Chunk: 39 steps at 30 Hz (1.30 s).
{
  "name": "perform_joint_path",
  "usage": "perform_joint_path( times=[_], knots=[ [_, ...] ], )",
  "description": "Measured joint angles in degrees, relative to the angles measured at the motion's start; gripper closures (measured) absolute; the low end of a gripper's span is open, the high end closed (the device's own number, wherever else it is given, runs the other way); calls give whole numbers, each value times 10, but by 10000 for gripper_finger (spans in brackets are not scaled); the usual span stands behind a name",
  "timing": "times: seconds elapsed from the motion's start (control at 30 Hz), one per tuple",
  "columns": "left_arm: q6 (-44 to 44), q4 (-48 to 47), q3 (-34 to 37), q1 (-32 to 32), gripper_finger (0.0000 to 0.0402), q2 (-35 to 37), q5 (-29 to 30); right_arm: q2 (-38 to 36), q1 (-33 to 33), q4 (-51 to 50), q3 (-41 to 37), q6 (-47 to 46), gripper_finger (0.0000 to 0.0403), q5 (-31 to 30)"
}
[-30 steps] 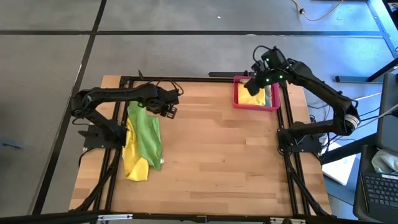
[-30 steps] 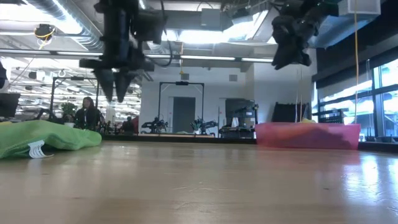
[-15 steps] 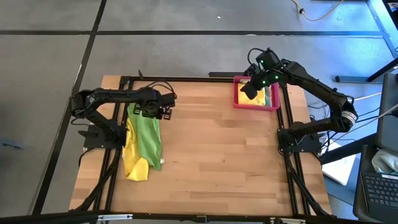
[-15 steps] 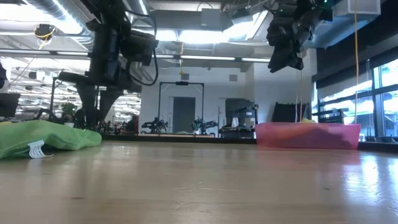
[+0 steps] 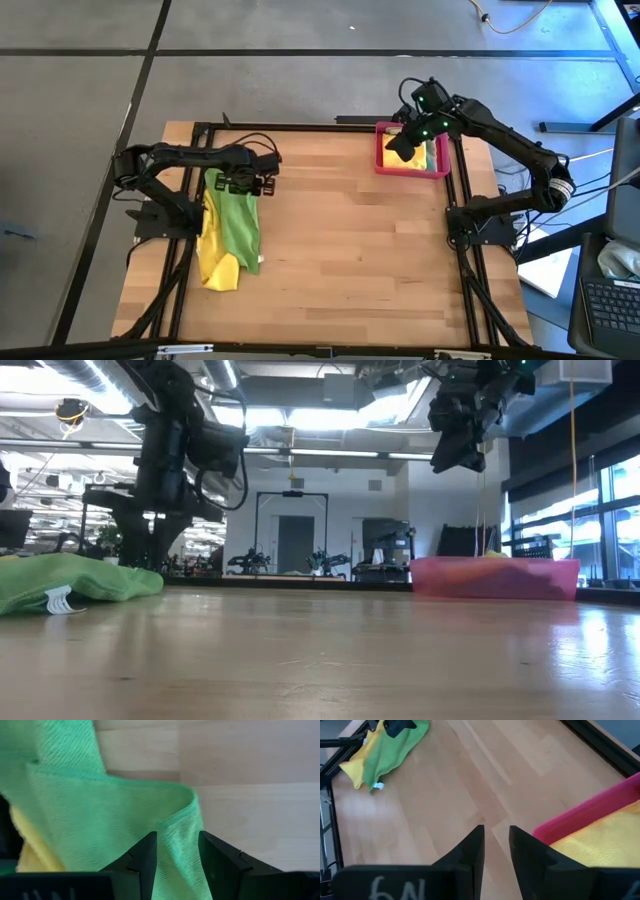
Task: Fold microfiber towels
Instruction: Fold the green towel
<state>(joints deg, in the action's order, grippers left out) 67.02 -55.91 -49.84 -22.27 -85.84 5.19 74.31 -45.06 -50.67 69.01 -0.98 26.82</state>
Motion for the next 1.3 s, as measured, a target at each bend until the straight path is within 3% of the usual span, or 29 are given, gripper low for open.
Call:
perform_joint_path(
  times=[0.6,0.83,1.3],
  knots=[
    [-16,12,5,-37,257,0,26,0,0,-2,0,-18,311,19],
    [18,61,52,-44,252,0,-32,0,0,-2,0,-18,311,19],
    [17,106,46,-43,252,0,-44,0,0,-2,0,-17,311,19]
  ],
)
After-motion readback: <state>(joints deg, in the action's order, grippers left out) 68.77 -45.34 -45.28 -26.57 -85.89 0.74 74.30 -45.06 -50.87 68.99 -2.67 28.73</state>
